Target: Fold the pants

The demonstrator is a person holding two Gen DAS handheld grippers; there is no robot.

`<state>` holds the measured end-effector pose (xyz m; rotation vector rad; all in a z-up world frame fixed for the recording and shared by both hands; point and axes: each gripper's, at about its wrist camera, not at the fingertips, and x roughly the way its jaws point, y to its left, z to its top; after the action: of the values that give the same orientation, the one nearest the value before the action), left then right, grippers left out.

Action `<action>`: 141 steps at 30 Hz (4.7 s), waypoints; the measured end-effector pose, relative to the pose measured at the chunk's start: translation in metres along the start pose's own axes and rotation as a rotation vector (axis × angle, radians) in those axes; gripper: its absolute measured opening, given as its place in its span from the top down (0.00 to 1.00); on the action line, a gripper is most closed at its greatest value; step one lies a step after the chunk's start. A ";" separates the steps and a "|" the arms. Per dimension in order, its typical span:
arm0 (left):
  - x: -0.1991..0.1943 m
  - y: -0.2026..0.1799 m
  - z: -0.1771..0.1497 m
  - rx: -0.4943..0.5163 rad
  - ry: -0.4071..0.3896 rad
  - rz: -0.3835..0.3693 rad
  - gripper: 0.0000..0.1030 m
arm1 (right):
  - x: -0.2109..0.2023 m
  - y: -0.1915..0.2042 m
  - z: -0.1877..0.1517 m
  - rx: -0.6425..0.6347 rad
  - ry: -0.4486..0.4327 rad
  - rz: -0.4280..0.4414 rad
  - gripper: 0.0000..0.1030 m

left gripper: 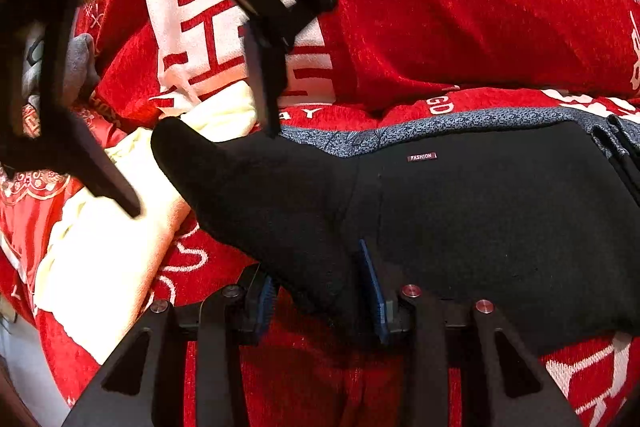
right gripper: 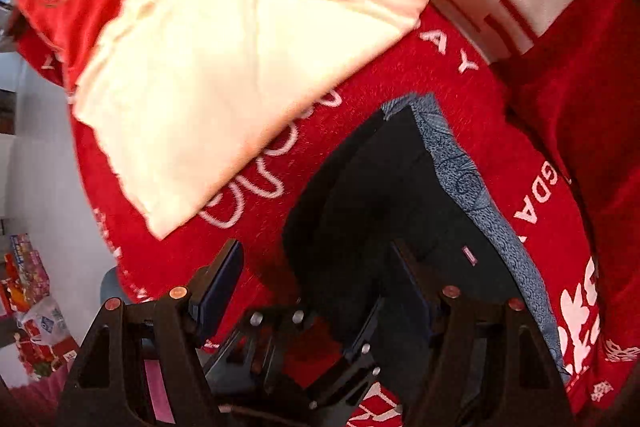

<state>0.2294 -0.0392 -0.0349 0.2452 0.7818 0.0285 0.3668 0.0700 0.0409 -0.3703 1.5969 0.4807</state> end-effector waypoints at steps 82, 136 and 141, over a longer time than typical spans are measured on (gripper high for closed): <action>-0.112 -0.142 0.056 0.132 0.128 -0.355 0.15 | 0.047 -0.333 -0.559 1.133 -0.938 0.576 0.67; -0.067 -0.116 0.058 -0.084 0.293 -0.583 0.15 | 0.023 -0.331 -0.568 0.952 -0.841 0.299 0.00; -0.052 -0.120 0.074 -0.053 0.305 -0.626 0.15 | 0.018 -0.357 -0.558 0.898 -0.893 0.379 0.00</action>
<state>0.2362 -0.1774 0.0243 -0.0648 1.1329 -0.5132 0.0693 -0.5218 0.0187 0.7541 0.8481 0.1201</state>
